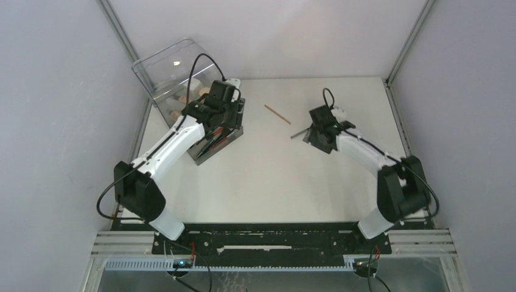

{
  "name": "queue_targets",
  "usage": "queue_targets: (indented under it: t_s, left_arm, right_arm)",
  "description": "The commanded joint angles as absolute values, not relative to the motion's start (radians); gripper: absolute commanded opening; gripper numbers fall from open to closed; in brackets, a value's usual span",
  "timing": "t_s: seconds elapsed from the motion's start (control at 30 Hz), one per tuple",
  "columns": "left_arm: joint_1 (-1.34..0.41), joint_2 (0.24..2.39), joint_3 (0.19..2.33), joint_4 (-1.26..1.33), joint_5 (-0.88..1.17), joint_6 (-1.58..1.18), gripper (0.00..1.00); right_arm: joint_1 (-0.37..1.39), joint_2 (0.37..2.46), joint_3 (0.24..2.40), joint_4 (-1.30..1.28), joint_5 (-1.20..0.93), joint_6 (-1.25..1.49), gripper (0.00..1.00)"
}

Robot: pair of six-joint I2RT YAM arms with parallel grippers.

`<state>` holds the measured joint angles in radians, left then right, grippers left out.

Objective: Organize the makeup
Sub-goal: Pick up the makeup from the center of the board.

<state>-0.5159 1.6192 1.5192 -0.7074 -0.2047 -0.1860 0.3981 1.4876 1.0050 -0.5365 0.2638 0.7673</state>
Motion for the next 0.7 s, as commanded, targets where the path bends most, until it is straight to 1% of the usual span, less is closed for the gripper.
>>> queue_targets:
  t_s: [0.0,0.1,0.17,0.3,0.67]
  left_arm:
    - [-0.514,1.509,1.443,-0.666,-0.205,-0.232,0.62]
    - [-0.508,1.476,1.390,-0.661,-0.211,-0.240,0.64]
    - [-0.505,1.461,1.363,-0.659,-0.210,-0.244,0.65]
    - [-0.503,1.446,1.334,-0.651,-0.202,-0.255,0.67]
    - [-0.504,1.440,1.315,-0.635,-0.162,-0.268,0.67]
  right_arm:
    - [0.393,1.680,1.220,-0.723,0.344,0.843,0.66]
    - [0.380,1.769,1.324,-0.720,0.297,0.851,0.67]
    - [0.373,1.811,1.353,-0.705,0.265,0.859,0.68]
    - [0.356,1.906,1.438,-0.737,0.267,0.895,0.68]
    - [0.336,2.086,1.630,-0.776,0.235,0.968,0.67]
